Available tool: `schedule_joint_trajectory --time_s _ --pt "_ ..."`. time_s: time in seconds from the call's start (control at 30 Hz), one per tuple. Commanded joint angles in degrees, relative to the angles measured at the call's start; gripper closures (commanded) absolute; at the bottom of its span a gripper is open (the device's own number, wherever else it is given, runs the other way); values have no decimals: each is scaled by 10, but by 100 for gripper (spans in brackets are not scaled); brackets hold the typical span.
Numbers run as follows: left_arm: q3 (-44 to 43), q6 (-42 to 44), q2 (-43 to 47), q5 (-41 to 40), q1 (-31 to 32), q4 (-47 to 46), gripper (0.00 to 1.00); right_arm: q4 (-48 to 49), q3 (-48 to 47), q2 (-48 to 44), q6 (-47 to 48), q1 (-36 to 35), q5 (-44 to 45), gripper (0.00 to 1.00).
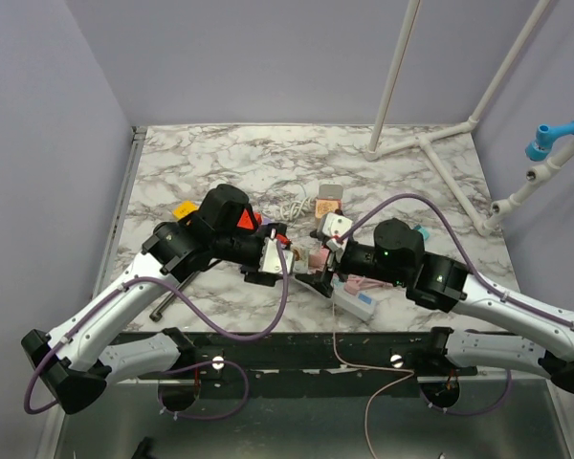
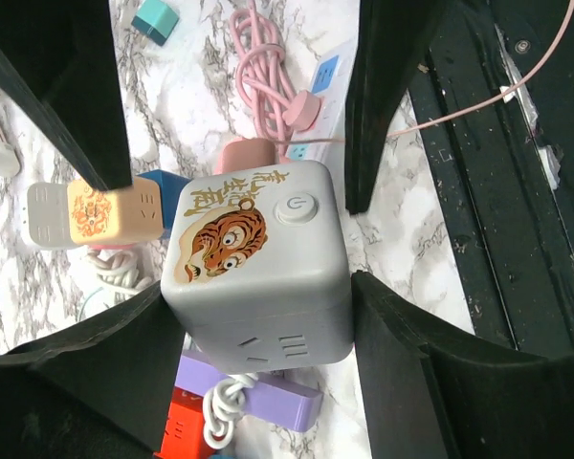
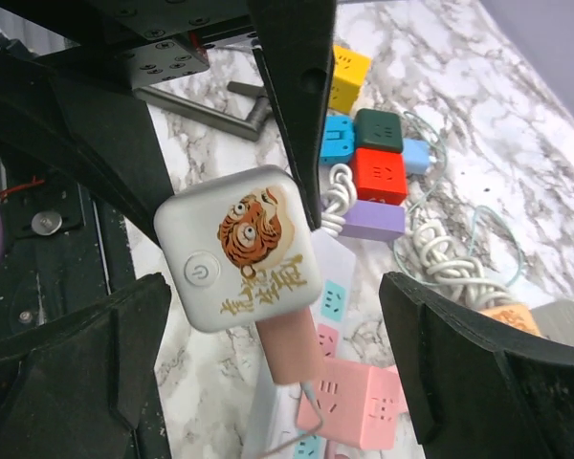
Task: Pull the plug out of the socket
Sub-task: Remove the plug from the socket.
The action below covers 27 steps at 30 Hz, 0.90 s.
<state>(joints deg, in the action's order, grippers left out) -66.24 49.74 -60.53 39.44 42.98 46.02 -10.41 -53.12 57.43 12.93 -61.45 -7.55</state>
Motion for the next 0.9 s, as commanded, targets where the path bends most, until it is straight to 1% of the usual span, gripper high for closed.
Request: schedule_joint_trajectory --time_s 0.0,0.23,0.4,0.53,0.67,0.87 --pt "-12 10 18 0 -7 -1 100 -22 18 -37 8 -4 46 0" --pt "-16 12 34 2 -10 1 100 -40 50 -48 13 -3 42 0" --pt "-40 18 48 24 -12 42 100 -17 66 -59 31 -3 61 1" --pt "-49 30 61 41 -13 74 100 21 67 -65 53 -3 70 5" --pt "-49 31 61 50 -14 82 100 49 55 -45 76 -4 36 10" --pt "-55 32 54 57 -16 83 100 63 17 -1 77 -4 -13 20"
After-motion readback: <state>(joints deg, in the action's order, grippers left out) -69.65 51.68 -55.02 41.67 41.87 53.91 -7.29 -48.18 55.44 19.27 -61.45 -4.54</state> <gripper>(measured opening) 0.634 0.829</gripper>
